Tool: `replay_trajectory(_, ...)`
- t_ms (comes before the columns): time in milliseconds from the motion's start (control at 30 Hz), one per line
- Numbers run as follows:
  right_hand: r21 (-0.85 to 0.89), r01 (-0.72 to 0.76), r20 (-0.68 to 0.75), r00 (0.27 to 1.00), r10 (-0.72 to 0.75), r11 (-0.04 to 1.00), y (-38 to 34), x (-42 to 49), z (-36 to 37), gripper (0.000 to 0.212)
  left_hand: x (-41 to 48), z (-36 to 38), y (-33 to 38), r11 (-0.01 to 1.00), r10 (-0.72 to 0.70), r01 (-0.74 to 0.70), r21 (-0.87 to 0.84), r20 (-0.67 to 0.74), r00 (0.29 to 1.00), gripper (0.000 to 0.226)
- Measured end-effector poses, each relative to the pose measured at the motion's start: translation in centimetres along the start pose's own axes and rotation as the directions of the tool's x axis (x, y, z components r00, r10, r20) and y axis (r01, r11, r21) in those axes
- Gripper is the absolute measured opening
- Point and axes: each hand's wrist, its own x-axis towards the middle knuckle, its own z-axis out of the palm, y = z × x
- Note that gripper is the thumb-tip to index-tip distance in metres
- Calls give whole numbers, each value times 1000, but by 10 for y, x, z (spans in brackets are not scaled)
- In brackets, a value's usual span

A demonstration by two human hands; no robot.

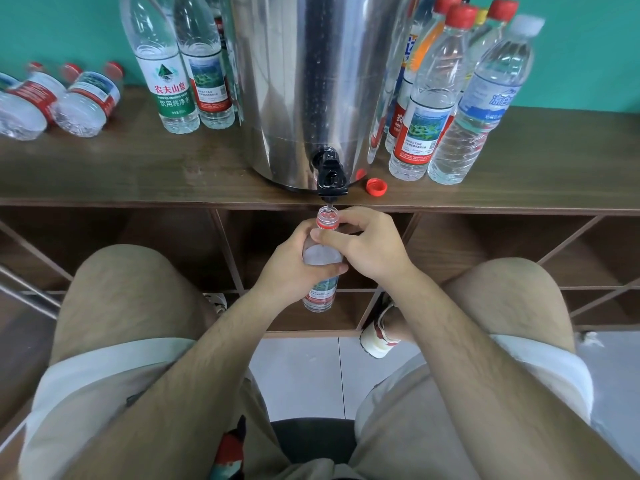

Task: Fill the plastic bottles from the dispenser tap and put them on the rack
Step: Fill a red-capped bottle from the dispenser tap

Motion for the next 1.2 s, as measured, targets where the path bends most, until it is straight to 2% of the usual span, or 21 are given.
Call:
replay_trajectory(333,-13,-11,22,1000,11,1000,2,0,0,22,0,-1,0,1000,11,-11,3,-8,1000,81)
replay_trajectory(1200,11,-29,38,999,29,1000,-2,1,2,17,-1,-1,1,1000,-7,7,12,-15,1000,79)
